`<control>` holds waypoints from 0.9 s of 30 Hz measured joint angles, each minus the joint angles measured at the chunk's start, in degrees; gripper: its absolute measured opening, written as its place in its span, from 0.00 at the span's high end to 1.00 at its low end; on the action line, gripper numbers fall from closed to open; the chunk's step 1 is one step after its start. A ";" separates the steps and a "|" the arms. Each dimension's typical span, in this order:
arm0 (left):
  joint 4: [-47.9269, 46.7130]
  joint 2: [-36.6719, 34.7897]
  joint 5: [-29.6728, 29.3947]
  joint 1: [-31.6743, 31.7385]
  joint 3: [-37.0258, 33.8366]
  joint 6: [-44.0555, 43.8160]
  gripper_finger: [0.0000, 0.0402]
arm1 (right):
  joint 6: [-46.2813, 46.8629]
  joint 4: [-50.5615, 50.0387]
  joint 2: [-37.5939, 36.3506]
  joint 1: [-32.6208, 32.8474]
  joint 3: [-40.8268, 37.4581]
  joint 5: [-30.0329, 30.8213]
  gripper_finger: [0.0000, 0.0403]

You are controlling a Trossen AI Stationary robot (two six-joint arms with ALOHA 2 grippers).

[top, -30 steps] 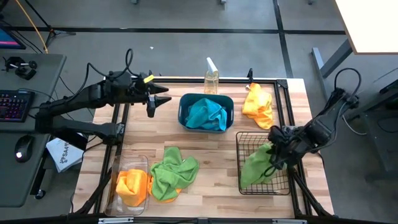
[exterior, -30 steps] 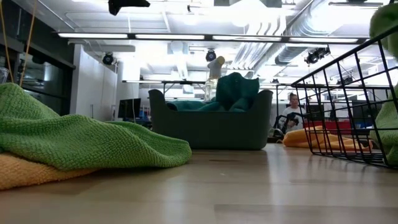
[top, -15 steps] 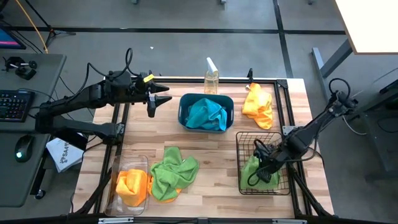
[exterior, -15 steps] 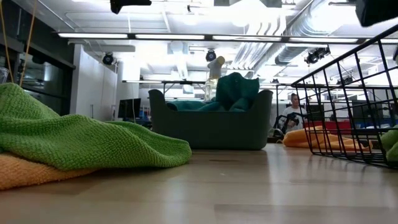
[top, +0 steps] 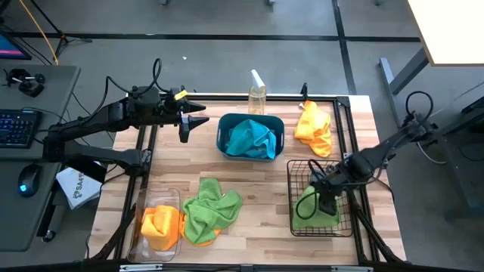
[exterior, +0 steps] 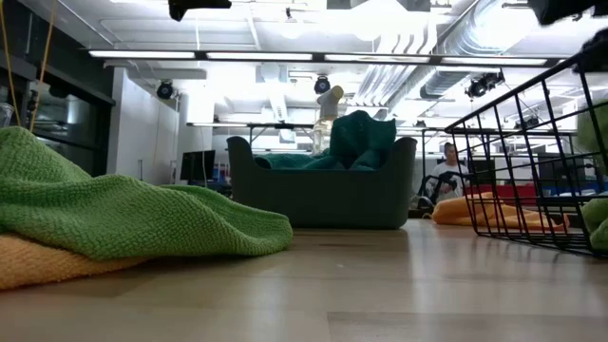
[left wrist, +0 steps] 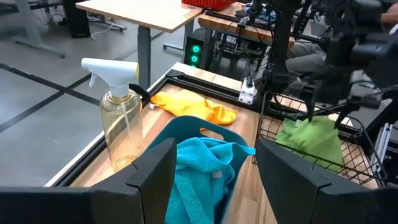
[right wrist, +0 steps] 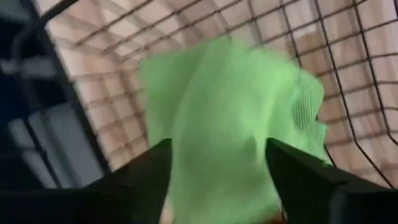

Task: Sort microfiber towel by color & place in baskets
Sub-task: Put the top green towel into the black wire basket, then put the green towel into the black wire basket

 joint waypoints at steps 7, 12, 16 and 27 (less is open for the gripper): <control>-0.04 0.00 -0.02 0.00 0.00 -0.02 0.48 | -2.91 -11.54 -0.02 -0.08 11.12 1.89 0.14; -2.59 2.01 1.39 -1.31 0.00 -2.95 0.48 | -3.08 -2.77 0.39 -1.52 12.20 13.35 0.12; -16.13 7.01 7.82 -8.06 -0.11 0.40 0.48 | -7.48 3.65 2.95 -4.99 11.47 17.19 0.12; -25.74 29.23 1.99 -28.46 -0.11 14.85 0.48 | -16.63 4.69 9.57 -12.71 11.38 13.85 0.12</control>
